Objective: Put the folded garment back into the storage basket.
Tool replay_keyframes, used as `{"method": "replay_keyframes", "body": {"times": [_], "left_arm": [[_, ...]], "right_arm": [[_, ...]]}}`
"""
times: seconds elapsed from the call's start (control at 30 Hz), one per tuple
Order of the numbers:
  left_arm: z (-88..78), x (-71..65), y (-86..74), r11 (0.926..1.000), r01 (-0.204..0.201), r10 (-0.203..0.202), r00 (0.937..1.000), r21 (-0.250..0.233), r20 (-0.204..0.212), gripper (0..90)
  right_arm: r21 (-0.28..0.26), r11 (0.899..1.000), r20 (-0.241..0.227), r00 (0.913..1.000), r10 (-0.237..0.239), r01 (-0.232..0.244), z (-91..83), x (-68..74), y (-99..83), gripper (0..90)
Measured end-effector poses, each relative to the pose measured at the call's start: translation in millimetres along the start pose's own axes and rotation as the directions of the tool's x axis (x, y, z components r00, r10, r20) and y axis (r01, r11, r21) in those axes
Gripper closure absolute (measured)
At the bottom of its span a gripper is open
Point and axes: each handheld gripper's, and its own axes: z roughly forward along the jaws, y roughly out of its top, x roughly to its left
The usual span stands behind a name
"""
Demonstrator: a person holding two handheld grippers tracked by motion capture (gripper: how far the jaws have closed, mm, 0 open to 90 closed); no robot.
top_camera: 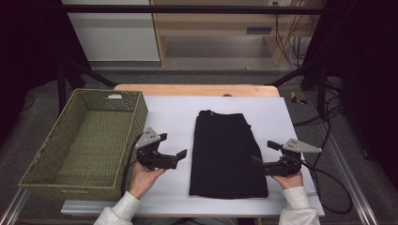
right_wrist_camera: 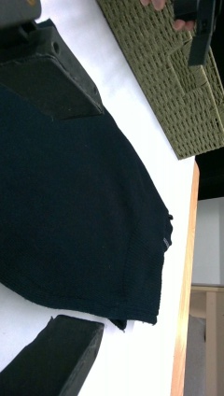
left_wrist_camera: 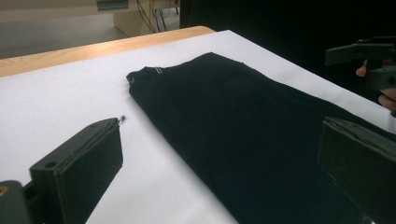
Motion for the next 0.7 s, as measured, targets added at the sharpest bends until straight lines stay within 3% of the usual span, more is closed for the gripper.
{"method": "replay_keyframes", "body": {"times": [0.6, 0.7], "left_arm": [[25.8, 5.1, 15.2, 1.0, 0.008, -0.008, 0.9997, 0.001, -0.024, 0.1], [29.4, 4.7, 16.5, 1.0, -0.005, 0.006, 0.9994, 0.007, -0.034, 0.1]], "right_arm": [[0.013, 1.0, 0.002, 1.0, -0.004, 0.004, 2.4, 0.1, -1.0, 0.3], [0.017, 1.0, 0.001, 1.0, -0.001, 0.001, 2.5, 0.2, -1.0, 0.3]]}}
